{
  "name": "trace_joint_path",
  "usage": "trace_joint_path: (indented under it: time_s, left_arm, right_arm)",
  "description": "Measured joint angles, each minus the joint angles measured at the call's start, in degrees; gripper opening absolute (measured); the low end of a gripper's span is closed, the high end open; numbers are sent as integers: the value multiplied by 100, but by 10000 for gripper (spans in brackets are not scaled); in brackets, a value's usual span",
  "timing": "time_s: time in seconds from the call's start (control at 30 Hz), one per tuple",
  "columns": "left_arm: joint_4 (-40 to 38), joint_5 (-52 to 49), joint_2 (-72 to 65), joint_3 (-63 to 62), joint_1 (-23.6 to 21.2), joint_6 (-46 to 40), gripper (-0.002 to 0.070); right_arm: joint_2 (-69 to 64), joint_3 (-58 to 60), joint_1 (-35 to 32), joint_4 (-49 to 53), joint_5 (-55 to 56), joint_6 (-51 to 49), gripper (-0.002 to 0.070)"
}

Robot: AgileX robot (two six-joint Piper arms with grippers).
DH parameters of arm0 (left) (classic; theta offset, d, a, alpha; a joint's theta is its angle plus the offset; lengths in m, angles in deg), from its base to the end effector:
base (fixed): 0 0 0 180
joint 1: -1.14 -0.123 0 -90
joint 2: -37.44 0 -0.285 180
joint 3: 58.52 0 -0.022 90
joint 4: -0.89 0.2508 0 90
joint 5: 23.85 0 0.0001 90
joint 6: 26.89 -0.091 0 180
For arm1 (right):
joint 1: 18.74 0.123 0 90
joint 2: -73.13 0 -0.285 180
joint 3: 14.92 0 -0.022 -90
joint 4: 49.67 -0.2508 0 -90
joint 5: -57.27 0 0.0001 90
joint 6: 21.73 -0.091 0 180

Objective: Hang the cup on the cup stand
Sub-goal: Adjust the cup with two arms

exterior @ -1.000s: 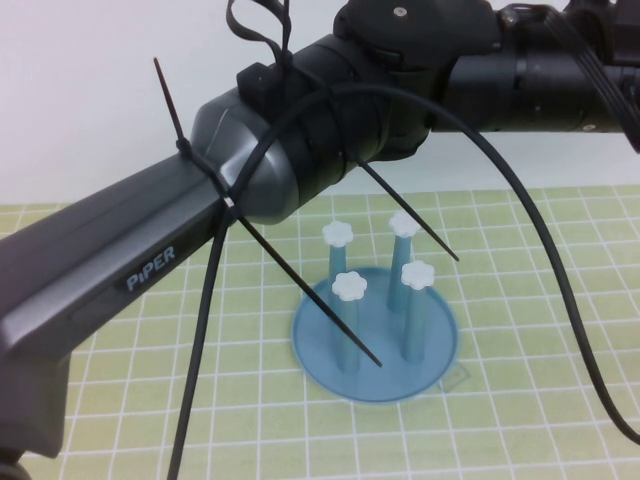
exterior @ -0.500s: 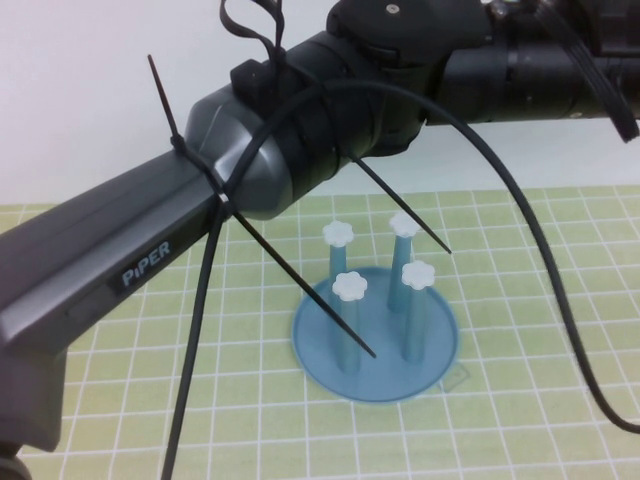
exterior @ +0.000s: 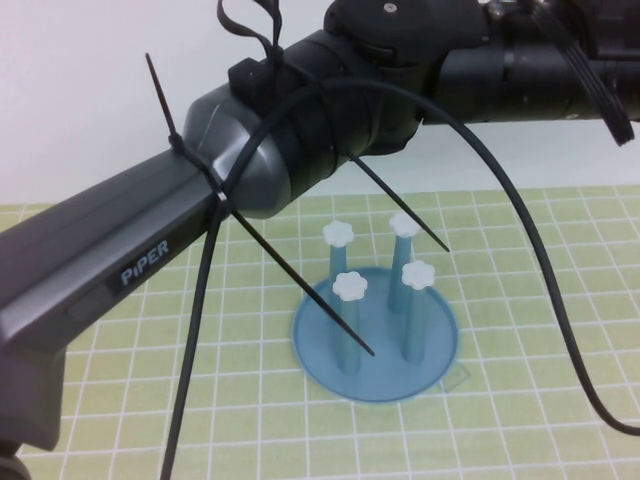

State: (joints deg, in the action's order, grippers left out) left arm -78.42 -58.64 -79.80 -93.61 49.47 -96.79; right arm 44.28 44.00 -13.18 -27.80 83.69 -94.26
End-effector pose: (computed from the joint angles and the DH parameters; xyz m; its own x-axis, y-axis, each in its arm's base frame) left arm 0.2618 -0.3710 0.4331 -0.1176 -0.0230 -0.9928 0.9843 0.1299 -0.1196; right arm 0.0783 0.0227 0.3329 0.0802 0.7966 -0.5992 -0.5063 0.5503 0.6639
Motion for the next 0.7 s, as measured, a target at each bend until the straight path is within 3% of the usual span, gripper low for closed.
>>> trace_joint_path:
  time_s: [0.1,0.17,0.3,0.53,0.7]
  left_arm:
    - [-349,-33,0,64,44,-240,12]
    - [-499,-174,0,105,148,-365,12]
    - [-509,-259,0,141,360,-404,11]
    - [-831,-202,0,141,446,-362,9]
    - [-863,-262,13,141,624,-141,9]
  right_arm:
    - [0,0,0,9,24,-417,581]
    - [0,0,0,9,35,-544,645]
    - [0,0,0,-407,37,-732,683]
    - [0,0,0,-2563,14,-778,692]
    - [-120,0,0,-2783,14,-769,692]
